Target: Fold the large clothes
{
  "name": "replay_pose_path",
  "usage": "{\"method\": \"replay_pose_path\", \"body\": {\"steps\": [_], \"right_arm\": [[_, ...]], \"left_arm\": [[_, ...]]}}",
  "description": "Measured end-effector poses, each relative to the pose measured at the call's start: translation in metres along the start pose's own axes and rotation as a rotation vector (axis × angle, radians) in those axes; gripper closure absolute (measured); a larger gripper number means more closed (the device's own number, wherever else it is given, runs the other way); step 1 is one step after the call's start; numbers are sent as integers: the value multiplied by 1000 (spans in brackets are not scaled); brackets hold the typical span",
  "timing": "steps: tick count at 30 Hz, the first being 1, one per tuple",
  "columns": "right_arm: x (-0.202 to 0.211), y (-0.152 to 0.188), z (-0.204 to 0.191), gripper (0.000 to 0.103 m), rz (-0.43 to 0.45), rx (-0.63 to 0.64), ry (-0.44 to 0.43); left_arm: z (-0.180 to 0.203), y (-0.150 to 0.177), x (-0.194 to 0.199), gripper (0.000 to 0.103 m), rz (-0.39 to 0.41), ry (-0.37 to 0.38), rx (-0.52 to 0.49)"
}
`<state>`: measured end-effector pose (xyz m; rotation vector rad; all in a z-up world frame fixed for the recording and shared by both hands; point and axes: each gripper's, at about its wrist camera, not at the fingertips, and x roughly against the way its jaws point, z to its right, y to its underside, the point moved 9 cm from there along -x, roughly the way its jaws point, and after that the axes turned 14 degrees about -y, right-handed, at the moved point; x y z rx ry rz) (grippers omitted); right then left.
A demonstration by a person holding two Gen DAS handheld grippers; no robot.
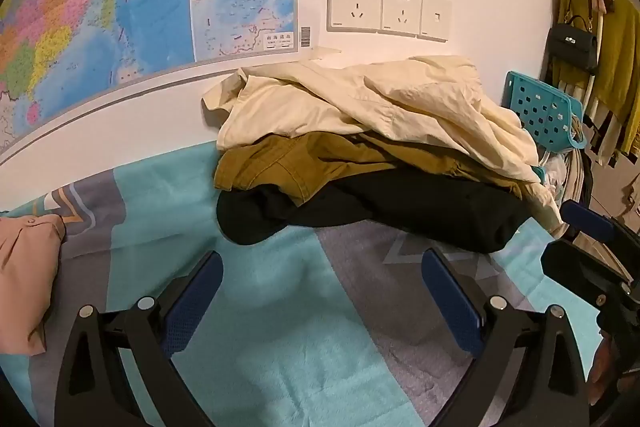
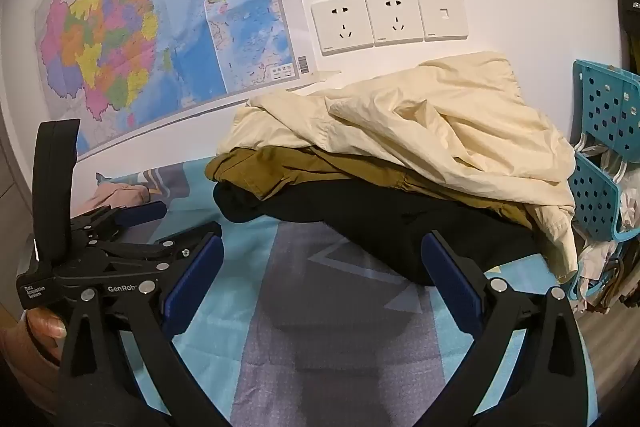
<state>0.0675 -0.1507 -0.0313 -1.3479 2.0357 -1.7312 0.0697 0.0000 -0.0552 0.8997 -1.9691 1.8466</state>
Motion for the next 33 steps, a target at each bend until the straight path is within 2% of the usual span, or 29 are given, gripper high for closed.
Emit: {"method": "replay_pose_path", "body": {"steps": [33], "right_arm": [[0,-4,2,5,8,-10,-10]], "left_arm": [[5,-7,1,7,12,-11,-14]]}}
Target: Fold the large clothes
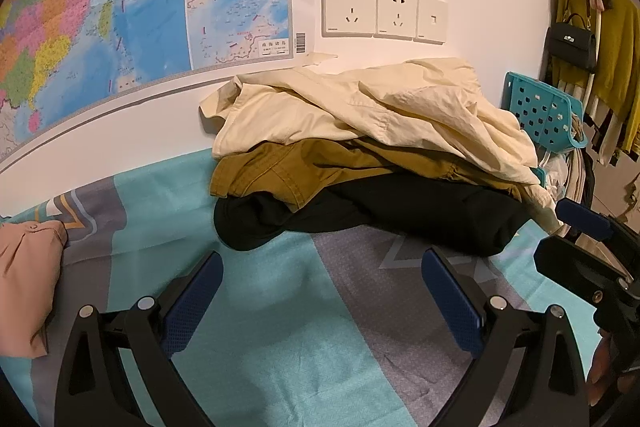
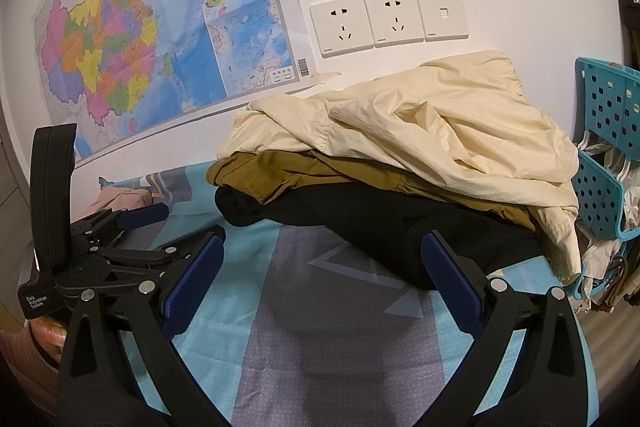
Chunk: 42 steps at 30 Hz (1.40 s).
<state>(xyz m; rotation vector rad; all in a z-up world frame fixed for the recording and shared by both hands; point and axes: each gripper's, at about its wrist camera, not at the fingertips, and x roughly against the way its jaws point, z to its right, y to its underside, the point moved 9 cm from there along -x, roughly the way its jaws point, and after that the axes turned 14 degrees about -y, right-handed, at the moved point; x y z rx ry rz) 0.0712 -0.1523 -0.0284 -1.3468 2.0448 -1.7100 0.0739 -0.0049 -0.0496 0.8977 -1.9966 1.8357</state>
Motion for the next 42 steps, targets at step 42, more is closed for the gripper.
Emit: {"method": "replay_pose_path", "body": {"steps": [42], "right_arm": [[1,1,-3,5,1,-1,-8]], "left_arm": [[1,0,1,7,3,-2,3]]}}
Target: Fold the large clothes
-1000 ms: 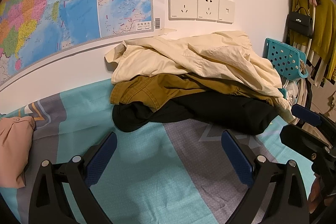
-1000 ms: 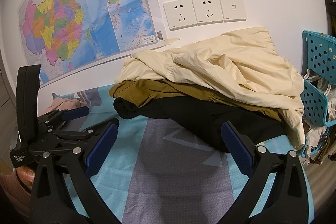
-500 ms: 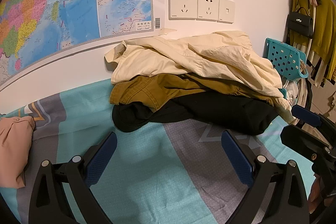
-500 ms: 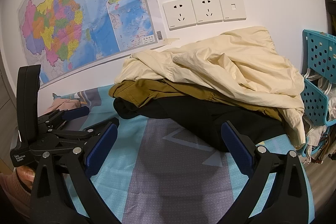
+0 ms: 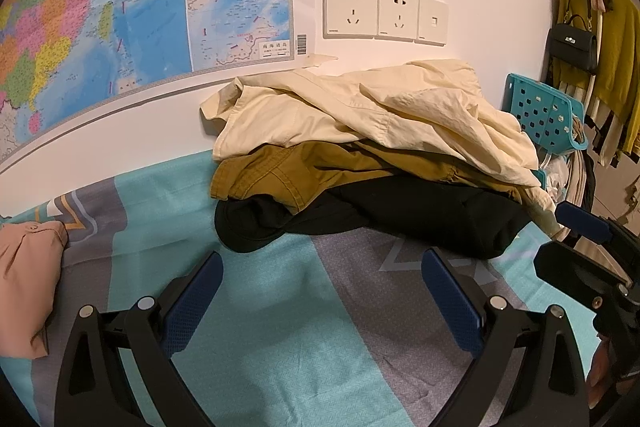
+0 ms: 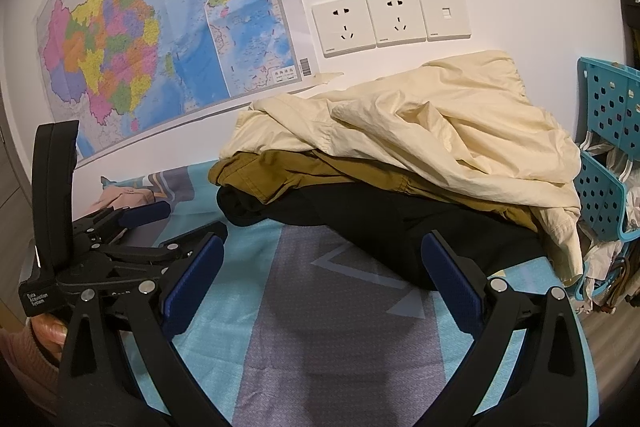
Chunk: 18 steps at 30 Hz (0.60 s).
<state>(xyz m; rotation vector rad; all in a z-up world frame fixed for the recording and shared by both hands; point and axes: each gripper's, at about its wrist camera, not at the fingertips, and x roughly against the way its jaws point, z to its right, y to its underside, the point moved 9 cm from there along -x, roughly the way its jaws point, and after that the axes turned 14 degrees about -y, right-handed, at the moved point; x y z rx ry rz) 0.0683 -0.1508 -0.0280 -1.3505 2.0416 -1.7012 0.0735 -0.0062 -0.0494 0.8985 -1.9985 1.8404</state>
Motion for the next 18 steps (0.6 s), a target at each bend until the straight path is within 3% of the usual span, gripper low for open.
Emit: {"method": "replay_pose_path", "body": {"steps": [18], "right_arm": [[-3,3,-1,5,-6,3,-7]], "left_arm": [[-1,0,-3,7,-9,-2,10]]}}
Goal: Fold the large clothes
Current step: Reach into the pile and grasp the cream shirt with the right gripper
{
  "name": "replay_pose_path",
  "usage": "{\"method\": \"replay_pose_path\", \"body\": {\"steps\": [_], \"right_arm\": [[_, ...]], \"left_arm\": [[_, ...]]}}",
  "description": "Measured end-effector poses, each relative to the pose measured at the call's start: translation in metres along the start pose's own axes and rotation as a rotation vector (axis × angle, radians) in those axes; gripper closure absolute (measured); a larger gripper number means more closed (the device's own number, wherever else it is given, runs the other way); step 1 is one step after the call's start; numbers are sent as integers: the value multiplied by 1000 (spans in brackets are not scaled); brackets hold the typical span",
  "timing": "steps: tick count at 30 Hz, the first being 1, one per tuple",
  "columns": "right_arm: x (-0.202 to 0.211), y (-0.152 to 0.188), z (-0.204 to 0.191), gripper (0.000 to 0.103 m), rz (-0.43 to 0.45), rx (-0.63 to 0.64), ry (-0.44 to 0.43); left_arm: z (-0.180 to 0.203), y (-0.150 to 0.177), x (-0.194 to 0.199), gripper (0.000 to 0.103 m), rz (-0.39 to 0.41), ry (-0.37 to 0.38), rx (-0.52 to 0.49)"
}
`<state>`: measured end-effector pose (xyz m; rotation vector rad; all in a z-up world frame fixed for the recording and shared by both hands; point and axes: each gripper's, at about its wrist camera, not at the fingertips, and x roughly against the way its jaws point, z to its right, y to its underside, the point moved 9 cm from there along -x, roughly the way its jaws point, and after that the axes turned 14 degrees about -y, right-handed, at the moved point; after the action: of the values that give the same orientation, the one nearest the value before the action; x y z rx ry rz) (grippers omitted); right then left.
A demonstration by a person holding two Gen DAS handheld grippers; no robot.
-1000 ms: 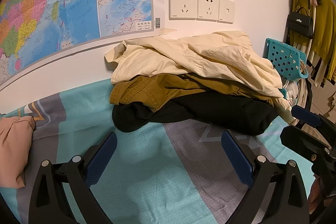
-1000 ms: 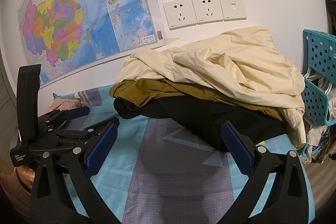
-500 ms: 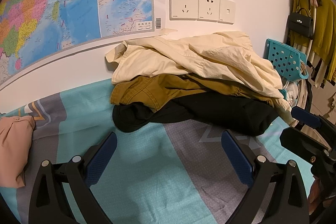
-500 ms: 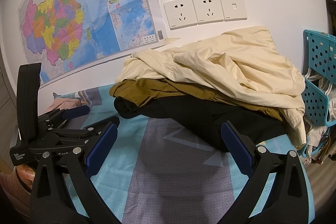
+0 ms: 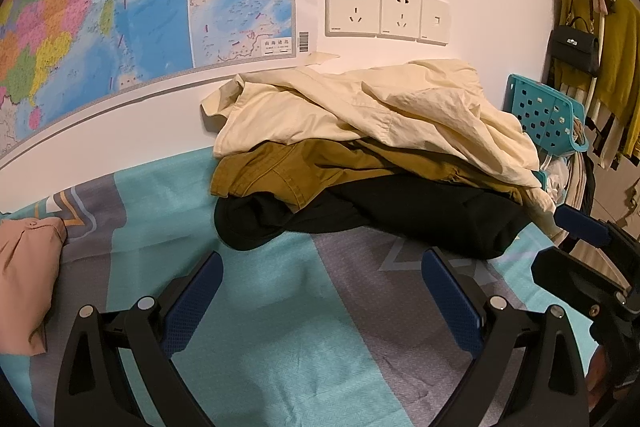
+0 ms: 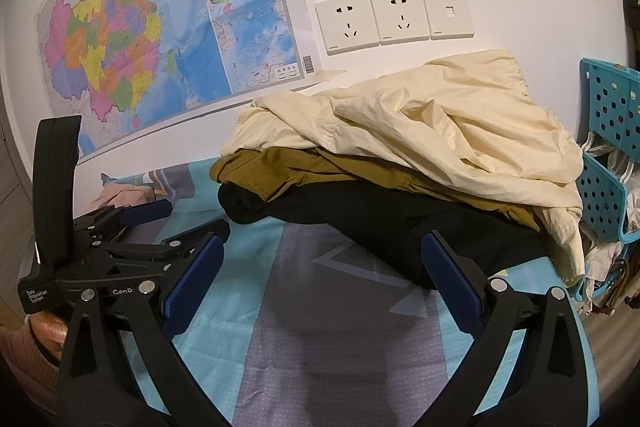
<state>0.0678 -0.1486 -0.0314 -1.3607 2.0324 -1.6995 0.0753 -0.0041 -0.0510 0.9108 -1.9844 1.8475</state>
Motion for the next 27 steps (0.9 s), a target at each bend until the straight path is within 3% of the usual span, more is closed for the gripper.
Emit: {"method": "replay_pose_path", "body": {"steps": [9,14,21,27], "right_arm": [[-7,-4,1,5,-14,29,6],[-22,-22,10,5,-33,113,53],[-71,-73,47,6,-91,300,202],[-119,-85,65,6,-202,429,234]], "left_arm": [[0,-2,-7,7,-18,14,15],[-6,-6,-21,7,-32,-11,20],[-28,-12,-48,7,-63,-63,45],[-39,-14,-62,7,-74,-93,52]]}}
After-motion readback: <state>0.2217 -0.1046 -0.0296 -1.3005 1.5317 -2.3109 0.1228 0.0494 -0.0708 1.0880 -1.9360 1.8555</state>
